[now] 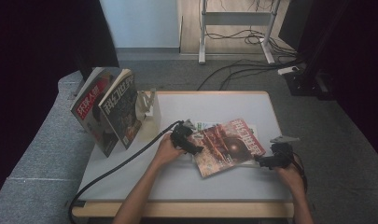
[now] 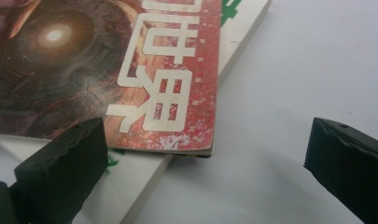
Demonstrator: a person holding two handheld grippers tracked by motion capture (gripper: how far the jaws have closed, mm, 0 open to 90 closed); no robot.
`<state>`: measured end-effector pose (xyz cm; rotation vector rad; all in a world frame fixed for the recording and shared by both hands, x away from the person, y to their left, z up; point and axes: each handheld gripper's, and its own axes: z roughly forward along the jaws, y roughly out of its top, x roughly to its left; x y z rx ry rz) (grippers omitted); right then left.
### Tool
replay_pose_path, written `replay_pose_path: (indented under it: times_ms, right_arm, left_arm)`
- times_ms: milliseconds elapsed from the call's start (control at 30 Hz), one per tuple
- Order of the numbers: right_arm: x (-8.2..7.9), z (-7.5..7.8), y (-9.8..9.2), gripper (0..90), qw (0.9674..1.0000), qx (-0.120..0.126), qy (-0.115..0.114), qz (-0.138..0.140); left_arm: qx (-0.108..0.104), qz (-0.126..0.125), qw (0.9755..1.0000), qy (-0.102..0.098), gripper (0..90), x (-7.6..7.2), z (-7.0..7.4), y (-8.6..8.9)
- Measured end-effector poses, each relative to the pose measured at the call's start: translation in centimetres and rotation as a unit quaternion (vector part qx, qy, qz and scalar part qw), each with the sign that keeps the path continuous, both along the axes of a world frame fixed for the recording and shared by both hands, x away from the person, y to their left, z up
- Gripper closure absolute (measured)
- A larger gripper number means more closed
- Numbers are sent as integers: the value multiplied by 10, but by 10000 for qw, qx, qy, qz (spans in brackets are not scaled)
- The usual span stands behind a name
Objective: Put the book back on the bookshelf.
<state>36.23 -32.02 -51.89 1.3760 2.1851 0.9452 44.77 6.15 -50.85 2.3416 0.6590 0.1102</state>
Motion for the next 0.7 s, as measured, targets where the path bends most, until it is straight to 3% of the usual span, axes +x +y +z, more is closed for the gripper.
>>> replay_pose_path:
  times_ms: [700]
  right_arm:
    - [36, 1, -11, 0, 9986, -126, -66, -509]
  left_arm:
    - [-114, -168, 9997, 123, 0, -50, -2, 4]
